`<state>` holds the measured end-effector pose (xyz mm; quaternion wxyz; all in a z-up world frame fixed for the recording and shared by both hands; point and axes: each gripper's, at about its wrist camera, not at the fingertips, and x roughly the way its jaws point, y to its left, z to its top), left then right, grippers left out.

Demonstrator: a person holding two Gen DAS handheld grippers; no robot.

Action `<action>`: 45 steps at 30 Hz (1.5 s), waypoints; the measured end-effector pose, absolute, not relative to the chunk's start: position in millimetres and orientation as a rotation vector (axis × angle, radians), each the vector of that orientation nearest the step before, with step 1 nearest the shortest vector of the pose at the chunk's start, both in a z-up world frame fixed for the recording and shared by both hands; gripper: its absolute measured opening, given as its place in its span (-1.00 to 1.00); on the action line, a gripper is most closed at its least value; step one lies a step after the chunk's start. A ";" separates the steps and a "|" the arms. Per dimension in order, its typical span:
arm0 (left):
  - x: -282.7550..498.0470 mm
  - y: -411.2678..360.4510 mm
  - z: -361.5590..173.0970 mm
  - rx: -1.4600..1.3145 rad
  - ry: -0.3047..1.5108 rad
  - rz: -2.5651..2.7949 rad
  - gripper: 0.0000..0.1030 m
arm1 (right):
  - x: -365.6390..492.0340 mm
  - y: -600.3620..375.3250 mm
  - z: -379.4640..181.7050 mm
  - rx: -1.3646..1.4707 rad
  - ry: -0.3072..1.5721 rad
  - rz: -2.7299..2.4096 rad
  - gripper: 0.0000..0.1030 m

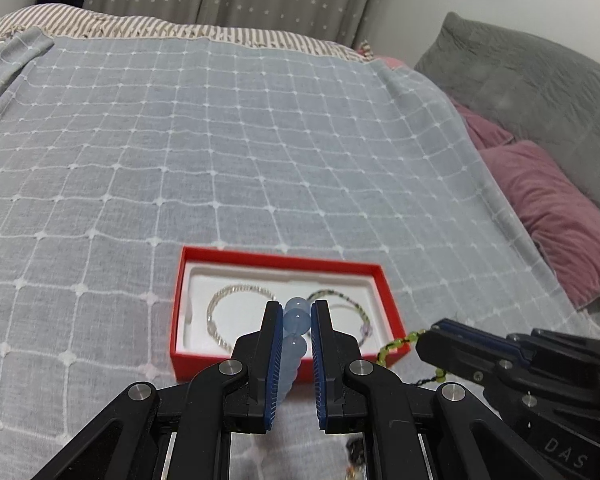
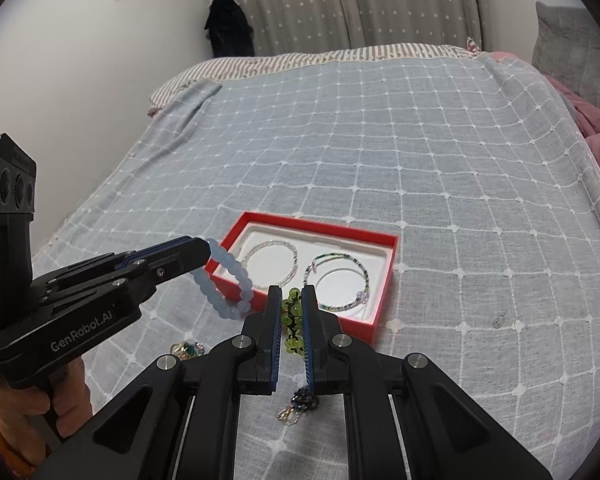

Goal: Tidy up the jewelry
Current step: 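Carry both bracelets into the red box and open both tools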

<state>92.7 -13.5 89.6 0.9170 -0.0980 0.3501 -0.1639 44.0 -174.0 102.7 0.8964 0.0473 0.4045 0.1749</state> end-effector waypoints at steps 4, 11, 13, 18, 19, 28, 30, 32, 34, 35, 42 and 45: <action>108.0 -18.1 92.1 -0.247 0.708 -0.360 -0.83 | 52.1 -182.0 104.3 0.104 0.820 0.335 -0.81; 124.0 -15.7 84.4 -0.295 0.670 -0.378 -0.83 | 64.1 -194.6 108.1 0.120 0.782 0.287 -0.81; 129.5 -11.1 75.5 -0.298 0.673 -0.351 -0.83 | 67.4 -194.7 107.9 0.124 0.775 0.282 -0.81; 143.6 -3.9 53.0 -0.297 0.735 -0.282 -0.83 | 76.5 -182.9 106.1 0.114 0.769 0.288 -0.81; 145.1 -3.1 49.3 -0.288 0.746 -0.266 -0.83 | 78.5 -180.2 106.4 0.114 0.769 0.290 -0.81; 152.1 0.3 26.5 -0.247 0.834 -0.202 -0.83 | 97.6 -137.5 104.2 0.133 0.755 0.395 -0.81; 151.8 0.4 24.8 -0.238 0.842 -0.199 -0.82 | 106.7 -136.8 91.6 0.121 0.783 0.373 -0.81; 151.7 0.2 23.8 -0.229 0.847 -0.197 -0.82 | 113.6 -141.5 79.1 0.121 0.813 0.350 -0.81; 152.7 0.3 22.2 -0.226 0.855 -0.196 -0.82 | 119.4 -148.4 66.3 0.117 0.842 0.320 -0.81; 153.3 0.4 21.3 -0.226 0.859 -0.196 -0.82 | 121.0 -151.4 62.1 0.115 0.851 0.307 -0.81; 153.5 -1.0 18.7 -0.221 0.860 -0.198 -0.82 | 127.0 -166.9 46.2 0.116 0.890 0.274 -0.80; 152.7 -2.1 20.1 -0.219 0.858 -0.199 -0.81 | 125.7 -167.9 46.9 0.120 0.899 0.281 -0.78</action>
